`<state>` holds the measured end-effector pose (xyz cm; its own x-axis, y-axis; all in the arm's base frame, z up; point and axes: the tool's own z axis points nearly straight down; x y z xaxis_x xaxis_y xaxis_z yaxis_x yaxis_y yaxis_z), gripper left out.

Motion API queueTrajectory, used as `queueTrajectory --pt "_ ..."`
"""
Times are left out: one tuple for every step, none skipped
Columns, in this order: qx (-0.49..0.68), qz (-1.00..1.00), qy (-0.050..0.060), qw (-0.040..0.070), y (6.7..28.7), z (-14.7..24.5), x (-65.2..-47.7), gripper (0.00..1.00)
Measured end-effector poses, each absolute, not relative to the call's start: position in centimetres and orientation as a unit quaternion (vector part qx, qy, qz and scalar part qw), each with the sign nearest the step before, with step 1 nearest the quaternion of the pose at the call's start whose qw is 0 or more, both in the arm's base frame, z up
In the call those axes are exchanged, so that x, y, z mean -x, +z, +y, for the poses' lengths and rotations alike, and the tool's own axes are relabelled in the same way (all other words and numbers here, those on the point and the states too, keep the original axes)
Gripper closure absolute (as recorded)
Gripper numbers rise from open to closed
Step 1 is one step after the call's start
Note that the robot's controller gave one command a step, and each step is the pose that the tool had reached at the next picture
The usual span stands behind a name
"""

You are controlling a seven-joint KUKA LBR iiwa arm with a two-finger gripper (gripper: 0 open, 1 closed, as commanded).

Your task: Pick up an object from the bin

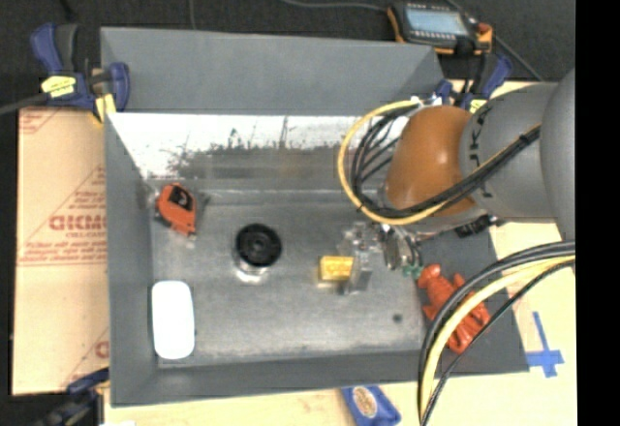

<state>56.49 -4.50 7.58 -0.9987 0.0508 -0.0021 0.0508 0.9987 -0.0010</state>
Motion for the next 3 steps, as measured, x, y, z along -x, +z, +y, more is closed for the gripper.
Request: queueTrajectory --pt "-0.025 1.0 0.0 0.001 8.8 -4.5 -56.5 1.0" --pt "-0.025 1.0 -0.001 0.004 9.4 -4.6 -56.7 1.0" --pt "-0.025 1.0 -0.001 0.001 10.1 -4.6 -56.5 1.0"
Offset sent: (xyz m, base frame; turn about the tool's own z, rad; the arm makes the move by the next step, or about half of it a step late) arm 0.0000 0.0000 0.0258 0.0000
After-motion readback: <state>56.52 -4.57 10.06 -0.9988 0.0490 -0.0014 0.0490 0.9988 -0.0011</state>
